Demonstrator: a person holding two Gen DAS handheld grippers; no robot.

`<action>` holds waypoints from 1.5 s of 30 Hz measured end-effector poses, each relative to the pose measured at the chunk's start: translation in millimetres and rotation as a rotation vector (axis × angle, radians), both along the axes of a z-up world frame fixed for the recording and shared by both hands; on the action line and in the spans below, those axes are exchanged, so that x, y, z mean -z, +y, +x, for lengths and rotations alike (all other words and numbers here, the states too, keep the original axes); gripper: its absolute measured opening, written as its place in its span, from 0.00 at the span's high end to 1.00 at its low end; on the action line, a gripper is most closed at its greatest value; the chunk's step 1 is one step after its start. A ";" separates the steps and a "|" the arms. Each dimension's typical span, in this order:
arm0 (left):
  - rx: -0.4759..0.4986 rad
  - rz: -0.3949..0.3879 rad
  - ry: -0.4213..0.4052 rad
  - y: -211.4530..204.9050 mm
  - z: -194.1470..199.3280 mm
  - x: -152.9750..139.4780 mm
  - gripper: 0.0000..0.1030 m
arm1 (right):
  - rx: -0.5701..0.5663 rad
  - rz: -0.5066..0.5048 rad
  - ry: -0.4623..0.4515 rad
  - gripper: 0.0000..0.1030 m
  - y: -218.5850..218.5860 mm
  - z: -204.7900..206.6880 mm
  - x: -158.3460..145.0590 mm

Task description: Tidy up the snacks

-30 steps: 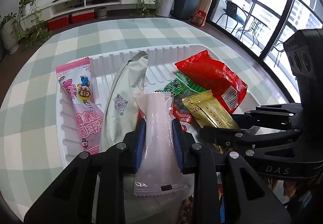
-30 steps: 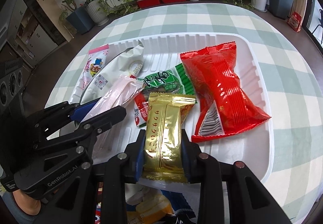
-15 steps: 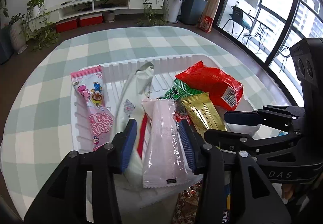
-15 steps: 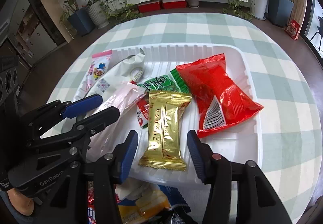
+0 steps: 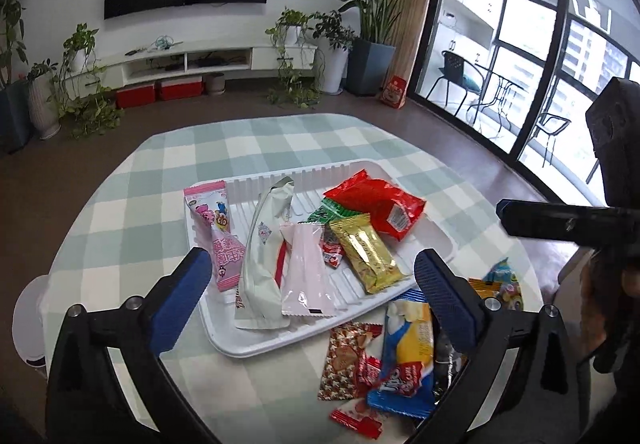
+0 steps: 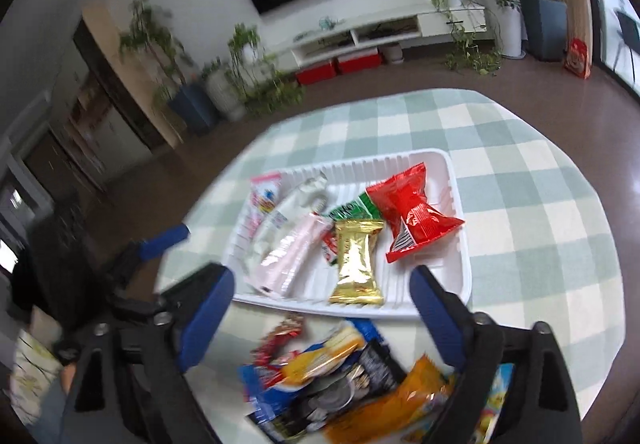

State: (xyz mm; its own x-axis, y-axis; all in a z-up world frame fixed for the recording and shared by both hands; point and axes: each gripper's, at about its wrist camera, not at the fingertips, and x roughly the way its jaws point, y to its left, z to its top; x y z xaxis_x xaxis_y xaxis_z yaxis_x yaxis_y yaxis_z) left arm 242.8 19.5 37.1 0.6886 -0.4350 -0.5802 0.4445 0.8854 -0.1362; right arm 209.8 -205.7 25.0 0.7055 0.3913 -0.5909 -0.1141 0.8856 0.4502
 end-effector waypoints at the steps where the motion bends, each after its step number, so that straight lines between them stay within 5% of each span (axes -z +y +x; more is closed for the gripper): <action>1: 0.000 -0.013 -0.024 1.6 -11.6 -2.7 0.00 | 0.028 0.039 -0.033 0.02 -10.6 -16.5 -3.6; 3: -0.024 -0.036 -0.058 6.4 -33.4 -6.6 0.00 | 0.062 0.089 -0.076 0.01 -25.6 -41.1 -5.7; 6: -0.062 -0.088 0.011 15.3 -56.0 -6.7 0.00 | 0.117 0.175 -0.119 0.00 -49.5 -81.6 2.0; 11: -0.102 -0.147 0.066 30.3 -85.3 2.6 0.00 | 0.186 0.248 -0.081 0.00 -68.4 -131.6 34.9; 16: -0.028 -0.071 0.129 13.9 -95.9 19.4 0.00 | 0.222 0.083 -0.066 0.04 -56.4 -147.9 42.6; 18: 0.028 -0.011 0.137 -2.8 -92.8 23.6 0.00 | 0.216 -0.010 -0.050 0.19 -49.8 -146.3 44.4; 28: 0.216 0.158 0.167 -50.0 -57.4 27.7 0.03 | 0.216 -0.016 0.006 0.25 -55.2 -143.3 60.6; 30: 0.254 0.207 0.173 -60.4 -52.8 28.9 0.09 | 0.221 -0.009 0.020 0.25 -57.2 -142.6 63.6; 32: 0.296 0.243 0.209 -70.9 -46.5 34.1 0.35 | 0.222 -0.004 0.028 0.25 -57.5 -141.2 66.7; 34: 0.324 0.254 0.245 -78.6 -37.3 42.2 0.49 | 0.213 -0.001 0.034 0.25 -55.8 -140.6 69.3; 45: 0.361 0.347 0.375 -105.2 -13.4 73.6 0.55 | 0.201 0.003 0.048 0.25 -57.0 -137.8 77.1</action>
State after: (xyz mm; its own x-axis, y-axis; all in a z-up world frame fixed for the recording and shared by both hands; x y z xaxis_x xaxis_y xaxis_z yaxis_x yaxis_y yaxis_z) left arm 229.4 -85.7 -36.4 0.2555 -0.3451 -0.9031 0.7011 0.7093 -0.0727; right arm 71.9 -262.7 -52.1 0.7406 0.2473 -0.6248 0.0864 0.8870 0.4535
